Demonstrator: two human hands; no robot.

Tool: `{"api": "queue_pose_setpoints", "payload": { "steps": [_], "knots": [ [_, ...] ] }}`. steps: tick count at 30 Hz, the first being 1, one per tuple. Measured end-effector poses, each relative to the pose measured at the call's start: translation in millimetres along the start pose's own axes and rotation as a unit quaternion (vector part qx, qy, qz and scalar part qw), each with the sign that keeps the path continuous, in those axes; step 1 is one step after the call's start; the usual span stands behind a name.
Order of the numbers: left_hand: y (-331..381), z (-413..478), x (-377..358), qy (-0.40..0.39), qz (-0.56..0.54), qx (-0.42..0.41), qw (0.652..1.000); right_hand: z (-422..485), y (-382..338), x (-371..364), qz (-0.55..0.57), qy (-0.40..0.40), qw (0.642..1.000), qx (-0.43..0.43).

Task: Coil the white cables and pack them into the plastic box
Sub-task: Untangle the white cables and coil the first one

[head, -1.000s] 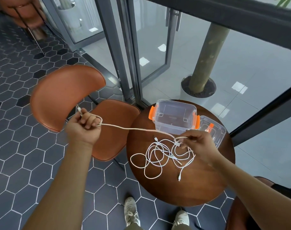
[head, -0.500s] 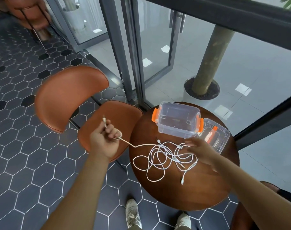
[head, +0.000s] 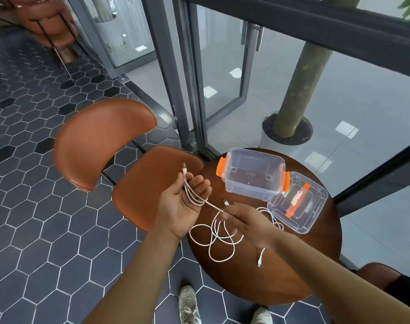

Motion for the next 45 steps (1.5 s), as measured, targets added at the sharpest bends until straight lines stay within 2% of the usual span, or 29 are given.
{"api": "queue_pose_setpoints", "payload": {
  "steps": [5, 9, 11, 13, 15, 17, 18, 20, 22, 24, 27, 30, 35, 40, 43, 45],
  "knots": [
    [-10.3, 0.9, -2.5, -0.034, 0.039, 0.055, 0.997, 2.4, 49.8, -1.0, -0.135, -0.085, 0.984, -0.079],
    [-29.2, -2.0, -10.7, -0.076, 0.196, 0.122, 0.97, 15.4, 61.5, 17.0, -0.092, -0.116, 0.979, -0.14],
    [-38.3, -5.1, -12.2, -0.084, 0.337, 0.148, 0.926, 24.1, 57.9, 23.9, -0.101, -0.149, 0.973, -0.144],
    [-50.1, -9.7, -5.9, -0.088, 0.487, 0.191, 0.848, 26.3, 51.4, 28.8, -0.041, -0.191, 0.967, -0.165],
    [-57.6, -12.8, 4.3, -0.087, 0.59, 0.217, 0.773, 29.1, 42.3, 43.1, 0.082, -0.169, 0.962, -0.196],
    [-59.4, -10.4, 11.7, -0.074, 0.63, 0.203, 0.746, 33.0, 26.9, 64.5, 0.136, -0.102, 0.967, -0.189],
    [-57.3, -7.9, 13.4, -0.058, 0.632, 0.182, 0.751, 33.5, 17.6, 72.7, 0.14, -0.073, 0.972, -0.173],
    [-49.5, -1.9, 15.3, -0.014, 0.596, 0.126, 0.793, 30.3, -3.2, 75.5, 0.151, -0.052, 0.977, -0.138],
    [-43.8, 2.6, 16.2, 0.02, 0.517, 0.078, 0.852, 25.3, -14.1, 68.7, 0.16, -0.04, 0.979, -0.122],
    [-43.4, 6.1, 18.5, 0.033, 0.412, 0.056, 0.909, 20.5, -13.8, 67.2, 0.121, 0.01, 0.984, -0.127],
    [-42.9, 8.0, 22.1, 0.042, 0.3, 0.048, 0.952, 9.7, -8.5, 62.3, 0.065, 0.065, 0.984, -0.149],
    [-43.2, 7.1, 23.4, 0.055, 0.24, 0.046, 0.968, -2.0, -13.5, 47.2, 0.032, 0.079, 0.987, -0.138],
    [-46.9, 5.9, 17.3, 0.046, 0.082, 0.064, 0.993, -19.6, -35.7, 32.2, -0.137, 0.16, 0.975, -0.067],
    [-41.6, 6.2, 3.9, 0.015, 0.049, 0.029, 0.998, -30.4, -25.3, 25.6, -0.232, 0.202, 0.951, -0.022],
    [-40.4, 7.1, 2.2, 0.003, 0.048, 0.026, 0.999, -30.0, -3.9, 30.1, -0.241, 0.219, 0.942, -0.078],
    [-45.0, 5.8, -1.6, -0.02, 0.042, 0.037, 0.998, -26.0, 11.8, 29.7, -0.191, 0.191, 0.955, -0.125]
  ]
}}
Point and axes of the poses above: each hand's wrist, its own z-axis towards the middle knuckle, its own x-axis out of the back of the hand, y = z × x, the point moved 10 cm from there along z, towards the middle knuckle, and after that the axes turned 13 degrees about -z, right-handed, at the moved point
